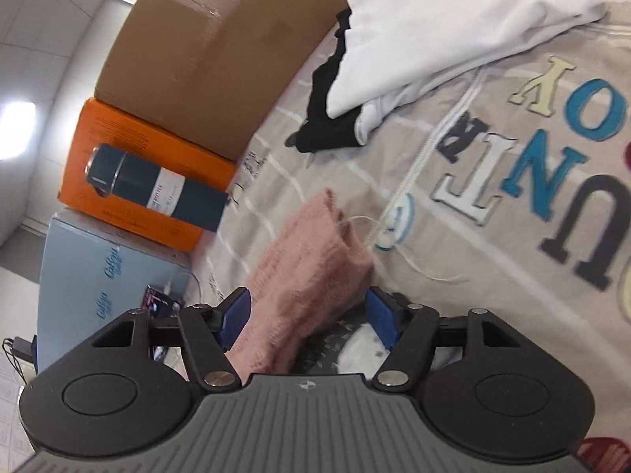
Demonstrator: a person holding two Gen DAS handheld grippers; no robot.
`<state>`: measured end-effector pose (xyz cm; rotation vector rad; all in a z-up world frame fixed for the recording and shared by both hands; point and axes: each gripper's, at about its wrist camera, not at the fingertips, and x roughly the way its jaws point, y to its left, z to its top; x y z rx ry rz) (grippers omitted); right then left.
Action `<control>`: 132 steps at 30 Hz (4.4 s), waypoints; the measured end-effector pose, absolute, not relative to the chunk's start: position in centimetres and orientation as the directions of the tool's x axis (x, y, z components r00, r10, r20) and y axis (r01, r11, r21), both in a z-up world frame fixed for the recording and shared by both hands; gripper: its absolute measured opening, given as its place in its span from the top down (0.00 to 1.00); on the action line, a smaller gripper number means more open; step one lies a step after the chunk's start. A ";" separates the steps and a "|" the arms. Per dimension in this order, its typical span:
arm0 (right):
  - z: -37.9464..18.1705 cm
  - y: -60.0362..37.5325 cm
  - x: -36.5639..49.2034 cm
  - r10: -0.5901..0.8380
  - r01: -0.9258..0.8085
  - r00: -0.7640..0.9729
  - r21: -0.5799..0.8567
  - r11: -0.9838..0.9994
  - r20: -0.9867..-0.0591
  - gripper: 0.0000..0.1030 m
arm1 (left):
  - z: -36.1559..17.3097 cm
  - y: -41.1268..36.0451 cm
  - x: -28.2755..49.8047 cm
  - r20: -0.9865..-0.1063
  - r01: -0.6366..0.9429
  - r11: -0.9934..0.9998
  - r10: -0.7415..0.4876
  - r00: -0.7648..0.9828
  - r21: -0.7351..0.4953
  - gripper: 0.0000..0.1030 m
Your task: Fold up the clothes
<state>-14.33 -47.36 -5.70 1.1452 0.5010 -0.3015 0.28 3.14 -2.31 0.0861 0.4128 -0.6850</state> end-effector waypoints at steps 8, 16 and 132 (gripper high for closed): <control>-5.9 -44.7 -11.2 -0.115 0.493 0.858 0.740 0.458 -0.501 0.85 | -2.7 4.1 0.1 -0.380 0.594 0.798 -0.584 0.717 -0.105 0.17; -1.6 -44.8 -15.3 -0.335 0.468 0.882 0.687 0.556 -0.331 0.89 | -2.8 4.3 0.1 -0.362 0.633 0.764 -0.630 0.688 -0.125 0.16; -2.0 -9.5 -10.0 0.301 -0.352 0.922 -0.202 0.914 -0.243 0.64 | -1.7 8.5 0.9 -0.239 0.510 0.752 -0.632 0.737 -0.418 0.05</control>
